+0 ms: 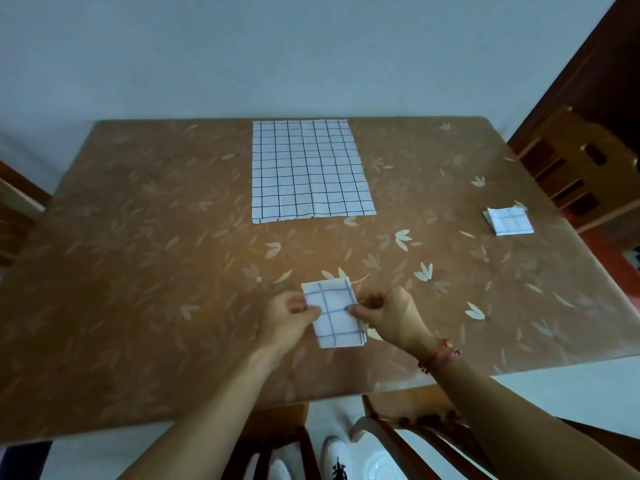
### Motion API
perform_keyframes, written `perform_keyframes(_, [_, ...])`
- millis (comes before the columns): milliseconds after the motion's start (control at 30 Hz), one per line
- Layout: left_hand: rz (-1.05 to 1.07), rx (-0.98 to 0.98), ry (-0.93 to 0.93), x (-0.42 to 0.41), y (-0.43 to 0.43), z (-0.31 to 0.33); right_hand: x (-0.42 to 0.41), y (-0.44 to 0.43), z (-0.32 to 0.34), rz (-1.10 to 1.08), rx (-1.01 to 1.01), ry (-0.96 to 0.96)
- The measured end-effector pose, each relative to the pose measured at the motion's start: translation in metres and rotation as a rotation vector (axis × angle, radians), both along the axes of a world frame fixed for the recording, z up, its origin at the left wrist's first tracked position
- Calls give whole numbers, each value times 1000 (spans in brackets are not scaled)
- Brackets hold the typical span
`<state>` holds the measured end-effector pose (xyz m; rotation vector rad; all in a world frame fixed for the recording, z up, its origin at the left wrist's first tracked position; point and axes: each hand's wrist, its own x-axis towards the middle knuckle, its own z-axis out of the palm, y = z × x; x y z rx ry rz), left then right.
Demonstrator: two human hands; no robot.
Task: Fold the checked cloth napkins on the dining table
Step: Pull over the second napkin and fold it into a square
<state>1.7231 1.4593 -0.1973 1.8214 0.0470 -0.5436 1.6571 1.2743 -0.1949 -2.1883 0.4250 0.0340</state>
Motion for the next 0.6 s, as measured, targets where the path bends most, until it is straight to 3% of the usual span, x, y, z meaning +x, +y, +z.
perform_keyframes(133, [13, -66, 107, -13, -13, -1, -17, -16, 2, -129, 139, 67])
perform_keyframes(600, [-95, -6, 186, -35, -74, -17, -55, -73, -16, -402, 223, 165])
